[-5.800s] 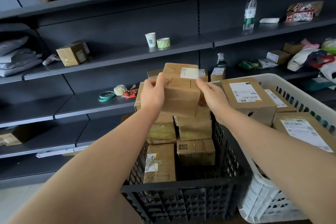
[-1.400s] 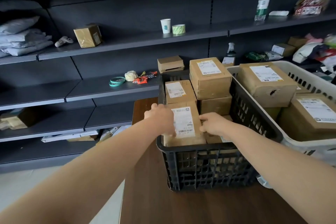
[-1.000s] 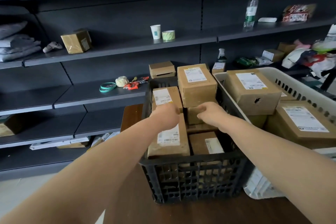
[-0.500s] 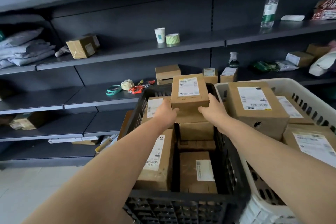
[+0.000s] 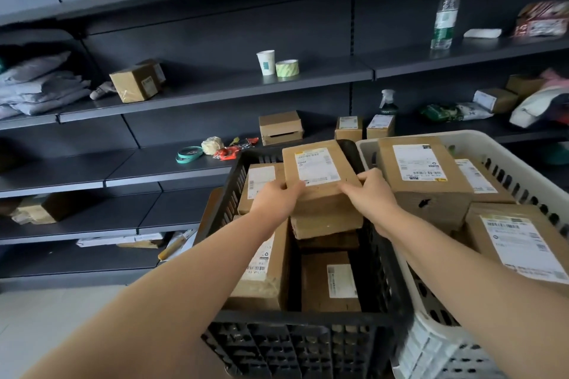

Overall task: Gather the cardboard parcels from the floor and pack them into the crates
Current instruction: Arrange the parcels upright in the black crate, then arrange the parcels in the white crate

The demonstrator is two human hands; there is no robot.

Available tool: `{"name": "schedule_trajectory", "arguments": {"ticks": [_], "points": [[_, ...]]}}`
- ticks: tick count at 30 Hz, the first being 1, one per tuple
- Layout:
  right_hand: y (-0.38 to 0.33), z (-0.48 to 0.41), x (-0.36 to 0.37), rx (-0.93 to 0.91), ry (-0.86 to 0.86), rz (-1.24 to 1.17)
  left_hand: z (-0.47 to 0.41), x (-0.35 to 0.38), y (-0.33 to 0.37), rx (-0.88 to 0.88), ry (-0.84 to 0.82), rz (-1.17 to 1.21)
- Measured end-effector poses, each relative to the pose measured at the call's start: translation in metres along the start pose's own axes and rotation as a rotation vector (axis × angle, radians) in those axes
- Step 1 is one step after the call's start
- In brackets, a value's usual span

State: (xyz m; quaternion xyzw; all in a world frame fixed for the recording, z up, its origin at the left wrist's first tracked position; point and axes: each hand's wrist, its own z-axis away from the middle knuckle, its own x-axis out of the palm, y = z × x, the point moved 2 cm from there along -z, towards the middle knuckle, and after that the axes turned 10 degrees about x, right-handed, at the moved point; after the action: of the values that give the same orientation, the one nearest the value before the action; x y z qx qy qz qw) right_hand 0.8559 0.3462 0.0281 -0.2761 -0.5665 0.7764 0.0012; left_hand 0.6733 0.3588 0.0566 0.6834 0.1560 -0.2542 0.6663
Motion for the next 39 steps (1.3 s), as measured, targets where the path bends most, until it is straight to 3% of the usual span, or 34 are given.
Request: {"name": "schedule_trajectory", "arguments": {"ticks": [8, 15, 20, 24, 29, 35, 39], "points": [[0.014, 0.074, -0.002, -0.010, 0.084, 0.227, 0.039, -0.013, -0.018, 0.011, -0.211, -0.104], [0.028, 0.117, -0.010, 0.021, 0.156, 0.599, 0.075, -0.018, -0.028, -0.013, -0.482, -0.269], [0.038, 0.128, 0.015, -0.056, 0.136, 0.638, 0.095, -0.010, -0.024, 0.191, -0.537, -0.494], [0.050, 0.136, 0.027, -0.031, 0.087, 0.674, 0.100, -0.005, -0.028, 0.250, -0.572, -0.561], [0.044, 0.140, 0.016, -0.060, 0.132, 0.528, 0.095, -0.004, -0.029, 0.272, -0.489, -0.400], [0.039, 0.146, -0.024, -0.038, 0.240, 0.511, 0.085, 0.002, -0.016, 0.273, -0.335, -0.093], [0.041, 0.142, -0.048, -0.017, 0.268, 0.522, 0.082, 0.013, 0.006, 0.304, -0.320, 0.006]]}}
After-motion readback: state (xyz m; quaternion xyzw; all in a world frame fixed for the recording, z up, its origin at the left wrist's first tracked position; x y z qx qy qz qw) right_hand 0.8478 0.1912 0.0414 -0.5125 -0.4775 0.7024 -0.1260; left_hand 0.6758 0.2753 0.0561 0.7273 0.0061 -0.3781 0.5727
